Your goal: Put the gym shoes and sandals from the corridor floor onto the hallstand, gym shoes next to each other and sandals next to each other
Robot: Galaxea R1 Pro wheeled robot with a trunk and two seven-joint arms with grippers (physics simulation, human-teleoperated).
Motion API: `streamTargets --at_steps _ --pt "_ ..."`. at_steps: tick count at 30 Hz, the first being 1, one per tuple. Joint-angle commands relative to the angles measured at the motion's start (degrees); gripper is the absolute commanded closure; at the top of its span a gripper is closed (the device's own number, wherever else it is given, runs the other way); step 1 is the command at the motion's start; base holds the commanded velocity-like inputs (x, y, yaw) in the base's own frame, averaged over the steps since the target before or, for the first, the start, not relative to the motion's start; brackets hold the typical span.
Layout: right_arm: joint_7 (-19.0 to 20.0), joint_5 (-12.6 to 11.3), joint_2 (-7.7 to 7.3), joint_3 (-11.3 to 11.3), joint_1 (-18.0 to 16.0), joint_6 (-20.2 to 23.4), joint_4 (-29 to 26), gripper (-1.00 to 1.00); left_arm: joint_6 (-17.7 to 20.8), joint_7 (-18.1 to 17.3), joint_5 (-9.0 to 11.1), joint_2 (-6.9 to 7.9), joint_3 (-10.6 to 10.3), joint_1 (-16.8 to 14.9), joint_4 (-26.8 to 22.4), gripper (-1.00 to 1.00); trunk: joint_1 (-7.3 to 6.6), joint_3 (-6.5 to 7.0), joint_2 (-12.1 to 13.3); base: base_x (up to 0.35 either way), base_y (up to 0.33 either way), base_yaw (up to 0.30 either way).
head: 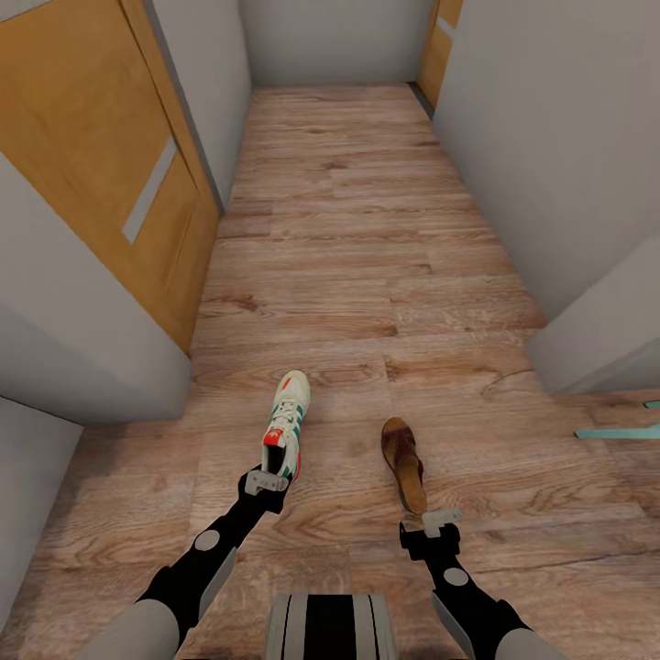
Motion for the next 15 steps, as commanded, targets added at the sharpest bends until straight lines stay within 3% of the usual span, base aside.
streamTargets --at_steps 1,10,15 --pt "-0.3 -0.6 -0.03 0.5 0.0 -0.2 0.1 -1.00 -0.2 -0.2 0.3 0.03 -0.1 0.0 0.1 1.00 -0.01 -0.03 0.0 0.000 0.000 0.000" --pt "-0.3 -0.6 -0.03 0.5 0.0 -0.2 0.1 -1.00 -0.1 -0.1 0.3 0.08 -0.1 0.1 0.1 1.00 -0.01 -0.03 0.0 0.159 0.000 0.000" --pt "-0.3 -0.6 -0.03 0.5 0.0 -0.2 0.1 -1.00 -0.1 -0.2 0.2 0.07 -0.1 0.1 0.1 1.00 -0.01 -0.03 0.0 0.045 0.000 0.000"
